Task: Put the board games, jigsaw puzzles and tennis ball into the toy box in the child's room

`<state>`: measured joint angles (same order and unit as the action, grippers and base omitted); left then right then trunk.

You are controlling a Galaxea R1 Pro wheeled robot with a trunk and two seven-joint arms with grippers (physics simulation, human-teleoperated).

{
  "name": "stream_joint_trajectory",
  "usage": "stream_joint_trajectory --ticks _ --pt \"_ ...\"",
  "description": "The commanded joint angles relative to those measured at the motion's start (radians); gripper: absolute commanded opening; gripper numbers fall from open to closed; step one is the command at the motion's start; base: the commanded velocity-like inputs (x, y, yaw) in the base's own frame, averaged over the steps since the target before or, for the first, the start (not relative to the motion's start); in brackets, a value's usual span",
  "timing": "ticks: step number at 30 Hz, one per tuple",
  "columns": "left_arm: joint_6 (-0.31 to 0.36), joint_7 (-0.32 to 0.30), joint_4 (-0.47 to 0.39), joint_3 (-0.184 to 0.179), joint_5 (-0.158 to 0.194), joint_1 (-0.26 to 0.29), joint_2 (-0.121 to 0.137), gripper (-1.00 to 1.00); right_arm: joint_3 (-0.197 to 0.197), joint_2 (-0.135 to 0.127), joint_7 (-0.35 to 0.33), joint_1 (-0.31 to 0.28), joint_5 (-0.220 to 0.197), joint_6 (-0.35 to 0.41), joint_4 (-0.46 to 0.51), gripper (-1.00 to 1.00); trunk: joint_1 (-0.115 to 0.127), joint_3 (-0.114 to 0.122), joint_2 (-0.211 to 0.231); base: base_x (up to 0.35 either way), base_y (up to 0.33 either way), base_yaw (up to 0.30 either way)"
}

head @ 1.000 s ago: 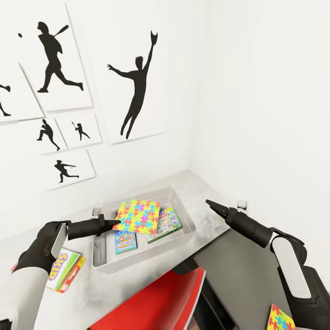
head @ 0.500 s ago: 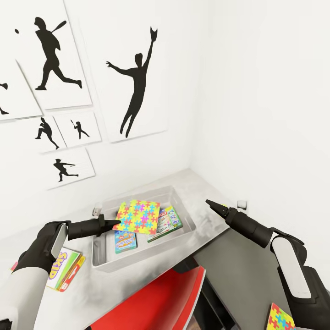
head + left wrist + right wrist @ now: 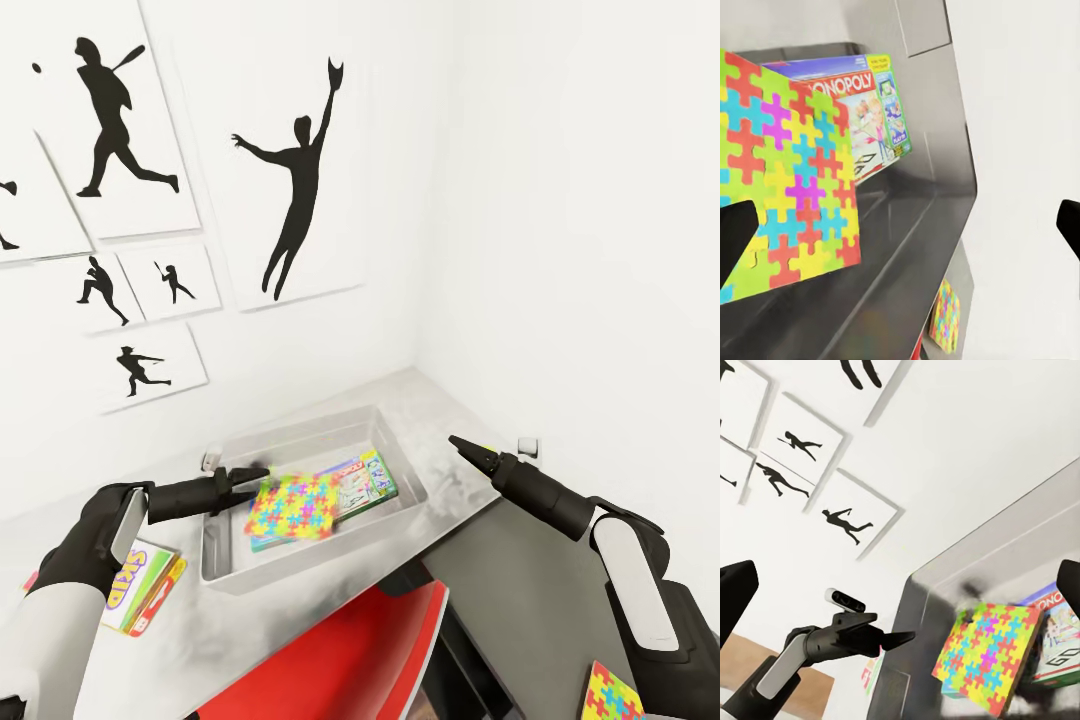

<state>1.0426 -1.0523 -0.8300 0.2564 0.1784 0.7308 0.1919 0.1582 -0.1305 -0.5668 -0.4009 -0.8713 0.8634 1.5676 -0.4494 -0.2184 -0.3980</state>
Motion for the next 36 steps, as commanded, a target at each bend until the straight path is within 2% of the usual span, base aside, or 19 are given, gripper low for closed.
stream_joint_trajectory --ticks 1,10,16,22,27,30,32,34,35,36 --pt "0.004 -0.005 0.000 0.001 -0.003 0.001 0.000 1.00 0.001 0.000 -0.002 -0.001 0.000 0.006 0.000 1.00 -0.001 -0.002 -0.002 0.000 0.000 0.000" --pt "0.005 -0.007 0.000 0.008 0.002 0.001 0.005 1.00 0.001 0.000 -0.002 -0.001 0.000 0.006 0.000 1.00 -0.001 -0.002 -0.002 0.000 0.000 0.000" --pt "0.005 -0.032 -0.021 0.013 0.013 0.001 0.008 1.00 0.001 0.000 -0.002 -0.001 0.000 0.006 0.000 1.00 -0.001 -0.002 -0.002 0.000 0.000 0.000" --pt "0.005 -0.181 -0.153 0.011 0.021 -0.009 0.017 1.00 0.001 -0.001 -0.004 -0.001 0.000 0.006 0.000 1.00 -0.001 0.003 -0.002 0.000 0.000 -0.039" --pt "0.004 -0.292 -0.289 0.011 0.022 -0.060 0.055 1.00 0.001 0.000 -0.004 -0.001 0.000 0.006 0.000 1.00 -0.001 0.010 -0.002 0.000 0.000 -0.081" --pt "0.004 -0.349 -0.348 0.012 0.021 -0.089 0.091 1.00 0.001 -0.001 -0.005 -0.001 0.000 0.006 0.000 1.00 -0.001 0.014 -0.002 0.000 0.000 -0.086" --pt "0.002 -0.394 -0.369 0.020 0.020 -0.114 0.137 1.00 0.001 -0.001 -0.006 -0.001 0.000 0.006 0.000 1.00 -0.001 0.017 -0.002 0.000 0.000 -0.087" --pt "-0.001 -0.417 -0.374 0.037 0.020 -0.132 0.166 1.00 0.001 -0.001 -0.006 -0.001 0.000 0.006 0.000 1.00 -0.001 0.020 -0.002 0.000 0.000 -0.088" --pt "-0.002 -0.428 -0.376 0.049 0.020 -0.142 0.180 1.00 0.001 -0.001 -0.006 -0.001 0.000 0.006 0.000 1.00 -0.001 0.022 -0.002 0.000 0.000 -0.088" --pt "-0.005 -0.453 -0.379 0.079 0.021 -0.161 0.205 1.00 0.001 -0.001 -0.007 -0.001 0.000 0.006 0.000 1.00 -0.001 0.023 -0.002 0.000 0.000 -0.088"
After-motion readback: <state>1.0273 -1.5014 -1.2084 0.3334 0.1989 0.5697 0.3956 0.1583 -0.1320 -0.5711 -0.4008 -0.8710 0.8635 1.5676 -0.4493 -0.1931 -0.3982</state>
